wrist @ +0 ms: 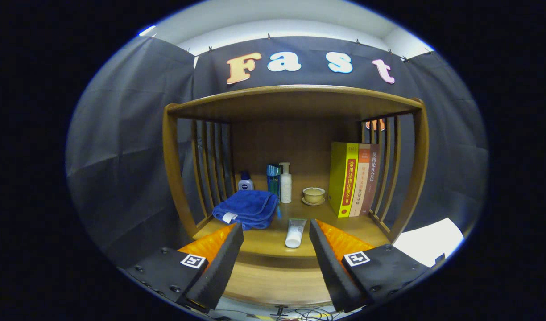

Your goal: Pull open the drawer, take out the items inside it, and place them on the countertop above the cabinet.

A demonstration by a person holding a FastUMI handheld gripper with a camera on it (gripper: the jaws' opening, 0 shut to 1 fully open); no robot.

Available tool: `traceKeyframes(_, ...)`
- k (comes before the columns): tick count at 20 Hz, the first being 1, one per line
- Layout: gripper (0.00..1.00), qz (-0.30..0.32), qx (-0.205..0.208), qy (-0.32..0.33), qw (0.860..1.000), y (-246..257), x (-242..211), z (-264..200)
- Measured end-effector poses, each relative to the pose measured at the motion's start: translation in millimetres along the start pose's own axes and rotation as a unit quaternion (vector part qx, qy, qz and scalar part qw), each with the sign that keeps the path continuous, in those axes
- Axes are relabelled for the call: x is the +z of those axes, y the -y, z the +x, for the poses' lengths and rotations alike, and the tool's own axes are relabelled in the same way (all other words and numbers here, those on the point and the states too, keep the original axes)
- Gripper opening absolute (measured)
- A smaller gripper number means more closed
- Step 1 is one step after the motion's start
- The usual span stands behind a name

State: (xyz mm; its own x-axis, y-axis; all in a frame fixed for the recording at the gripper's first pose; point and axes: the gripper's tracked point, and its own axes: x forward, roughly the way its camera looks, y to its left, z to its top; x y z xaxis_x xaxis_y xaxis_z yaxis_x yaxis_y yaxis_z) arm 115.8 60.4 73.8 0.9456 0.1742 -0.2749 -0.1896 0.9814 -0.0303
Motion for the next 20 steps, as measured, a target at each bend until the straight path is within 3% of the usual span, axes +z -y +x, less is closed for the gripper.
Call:
traceKeyframes(3, 0.97, -0.001, -0.033, 0.051, 0.998, 4.0, -96.0, -55.4)
traceKeyframes(5, 0.97, -0.007, -0.055, 0.07, 0.996, 9.5, -132.6, -66.5)
traceKeyframes(12, 0.97, 0.006, -0.057, 0.089, 0.994, -1.7, -195.7, -88.4)
traceKeyframes(20, 0.97, -0.012, -0.06, 0.062, 0.996, -12.5, -266.5, -84.9)
